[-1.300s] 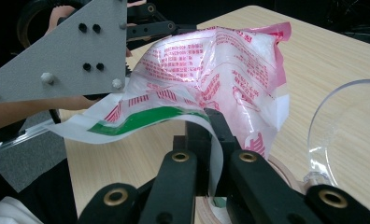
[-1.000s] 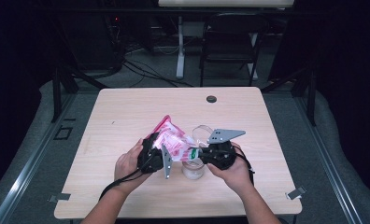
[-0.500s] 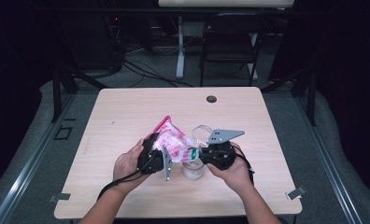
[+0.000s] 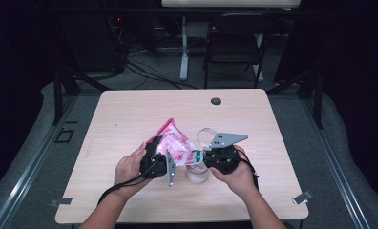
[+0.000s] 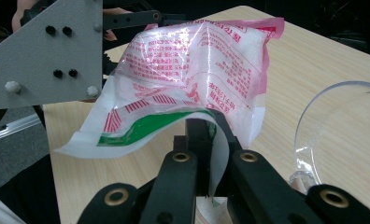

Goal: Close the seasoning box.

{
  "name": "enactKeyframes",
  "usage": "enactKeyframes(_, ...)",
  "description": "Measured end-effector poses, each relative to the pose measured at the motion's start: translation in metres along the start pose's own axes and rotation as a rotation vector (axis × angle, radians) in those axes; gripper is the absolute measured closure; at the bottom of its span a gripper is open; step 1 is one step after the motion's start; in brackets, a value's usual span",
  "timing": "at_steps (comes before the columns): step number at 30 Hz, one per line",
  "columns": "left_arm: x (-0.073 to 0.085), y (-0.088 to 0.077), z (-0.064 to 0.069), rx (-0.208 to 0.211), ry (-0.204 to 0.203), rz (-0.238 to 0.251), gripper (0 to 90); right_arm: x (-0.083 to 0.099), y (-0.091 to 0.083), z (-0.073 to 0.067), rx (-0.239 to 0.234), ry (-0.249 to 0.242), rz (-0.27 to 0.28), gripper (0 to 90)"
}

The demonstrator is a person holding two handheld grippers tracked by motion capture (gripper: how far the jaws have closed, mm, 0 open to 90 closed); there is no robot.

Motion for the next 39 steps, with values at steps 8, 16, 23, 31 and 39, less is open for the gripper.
enactKeyframes(8,0.001,-0.001,0.000,-0.004,0.018,-0.007,61.4,-0.001,0.002,0.001,0.018,-0.012,0.001,90.0)
enactKeyframes(16,0.000,-0.001,-0.002,-0.016,0.034,-0.003,61.4,-0.001,0.002,0.003,0.020,-0.010,0.007,90.0)
enactKeyframes(23,-0.002,-0.001,-0.006,-0.028,0.055,0.000,61.5,0.000,0.001,0.003,0.020,-0.010,0.007,90.0)
enactKeyframes(31,-0.004,-0.001,-0.011,-0.037,0.076,-0.002,61.6,0.002,-0.001,0.004,0.022,-0.006,0.004,90.0)
enactKeyframes(39,-0.005,-0.001,-0.014,-0.043,0.088,0.001,61.7,0.002,-0.001,0.004,0.018,-0.004,0.004,90.0)
Point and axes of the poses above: each handheld gripper's, and its own axes: y roughly forward along the jaws, x roughly out of its underside, z roughly to its right, the point moved 10 cm from there along y, roughly forward along the jaws, and after that the axes turned 6 degrees about -x, right-handed, at the moved point
